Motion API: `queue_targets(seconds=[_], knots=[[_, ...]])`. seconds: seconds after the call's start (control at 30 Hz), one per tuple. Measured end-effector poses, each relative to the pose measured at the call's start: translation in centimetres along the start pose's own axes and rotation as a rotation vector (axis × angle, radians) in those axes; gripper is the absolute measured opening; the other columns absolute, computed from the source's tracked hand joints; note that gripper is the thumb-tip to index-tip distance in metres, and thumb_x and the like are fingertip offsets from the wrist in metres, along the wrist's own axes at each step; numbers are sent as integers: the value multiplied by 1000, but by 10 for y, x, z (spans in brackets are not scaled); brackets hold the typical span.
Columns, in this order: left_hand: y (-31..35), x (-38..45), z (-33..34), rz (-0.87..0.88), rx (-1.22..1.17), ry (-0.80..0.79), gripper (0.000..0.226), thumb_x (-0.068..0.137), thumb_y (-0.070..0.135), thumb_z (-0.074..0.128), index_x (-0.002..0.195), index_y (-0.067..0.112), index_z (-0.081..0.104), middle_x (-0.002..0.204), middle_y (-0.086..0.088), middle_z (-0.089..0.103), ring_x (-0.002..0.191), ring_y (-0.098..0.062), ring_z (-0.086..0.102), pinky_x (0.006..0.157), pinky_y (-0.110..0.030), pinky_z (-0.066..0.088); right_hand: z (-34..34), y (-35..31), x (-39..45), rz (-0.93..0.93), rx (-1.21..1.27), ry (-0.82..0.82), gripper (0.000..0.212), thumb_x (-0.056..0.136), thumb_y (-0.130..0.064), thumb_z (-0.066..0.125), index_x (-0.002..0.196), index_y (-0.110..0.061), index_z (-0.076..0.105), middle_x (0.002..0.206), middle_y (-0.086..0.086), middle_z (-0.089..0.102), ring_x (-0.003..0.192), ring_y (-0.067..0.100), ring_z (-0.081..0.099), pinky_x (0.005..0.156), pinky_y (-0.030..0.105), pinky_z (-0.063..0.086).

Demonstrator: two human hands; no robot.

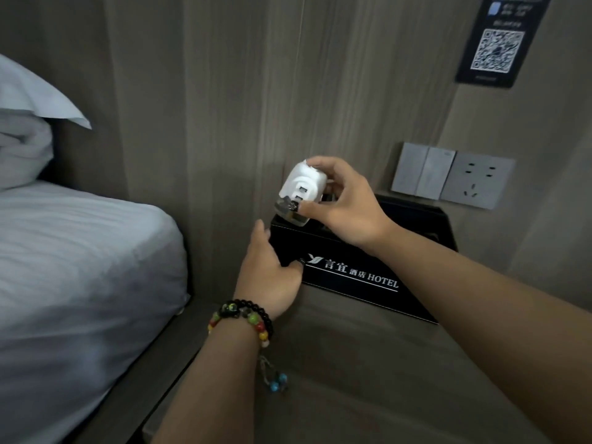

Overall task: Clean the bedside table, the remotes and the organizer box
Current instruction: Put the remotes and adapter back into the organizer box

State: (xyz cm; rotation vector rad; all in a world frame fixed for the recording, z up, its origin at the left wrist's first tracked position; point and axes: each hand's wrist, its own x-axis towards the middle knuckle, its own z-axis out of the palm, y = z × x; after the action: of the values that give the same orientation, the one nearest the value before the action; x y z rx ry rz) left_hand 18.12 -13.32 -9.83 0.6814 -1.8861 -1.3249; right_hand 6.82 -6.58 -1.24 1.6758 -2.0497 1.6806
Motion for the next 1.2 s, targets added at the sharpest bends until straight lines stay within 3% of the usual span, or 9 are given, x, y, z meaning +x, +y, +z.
queue_targets(seconds=[0.1,0.23,0.4,0.57,0.8,0.9,0.97,1.03,1.2], knots=[[0,2,1,0,-23,35,92,86,11,65,153,17,3,138,18,39,138,-10,34,116,-34,28,5,11,3,-38,20,1,56,70,-1,79,118,-22,58,123,0,59,103,18,63,86,38,56],[7,1,3,-7,-36,81,85,87,11,63,153,21,11,148,8,38,136,-12,37,108,-25,30,7,18,5,-88,-54,8,60,70,-9,79,125,-20,58,127,-2,54,104,13,61,87,35,56],[16,2,4,40,-45,164,76,86,10,63,150,23,24,148,2,40,136,-13,39,113,-32,32,6,24,2,-116,-121,-13,67,69,-14,80,131,-26,56,119,-9,51,110,12,57,94,38,51],[27,6,-2,145,-59,287,65,81,8,66,138,29,43,137,7,50,127,-6,45,109,-31,37,0,21,3,-29,-38,-106,69,73,-8,79,133,-30,53,124,2,45,111,15,58,96,31,51],[34,10,3,265,-43,280,61,76,12,76,130,31,55,111,24,62,107,5,58,99,-24,47,-4,11,9,90,122,-86,44,86,2,53,122,-22,65,117,7,49,113,19,55,105,32,44],[35,11,2,299,-2,363,51,78,24,71,127,33,60,112,15,69,104,-2,64,94,-32,53,-6,6,11,91,118,-117,31,92,-5,48,111,-14,71,105,-7,58,118,10,52,108,32,40],[36,10,2,294,58,394,48,81,31,69,128,35,60,109,8,72,101,-8,67,91,-35,54,-8,6,19,81,108,-41,25,94,-13,52,100,-2,74,93,-12,62,106,5,58,100,28,46],[37,9,3,280,115,442,46,83,32,70,128,32,60,102,3,74,98,-13,68,91,-34,53,-8,17,31,70,80,181,28,89,-23,59,87,1,74,84,-5,63,96,14,64,94,39,51],[40,5,5,283,90,476,42,84,26,71,125,24,64,102,0,74,93,-9,69,88,-24,52,-6,41,45,112,94,411,8,81,-23,68,74,-25,72,70,-8,67,70,10,64,79,40,58]])
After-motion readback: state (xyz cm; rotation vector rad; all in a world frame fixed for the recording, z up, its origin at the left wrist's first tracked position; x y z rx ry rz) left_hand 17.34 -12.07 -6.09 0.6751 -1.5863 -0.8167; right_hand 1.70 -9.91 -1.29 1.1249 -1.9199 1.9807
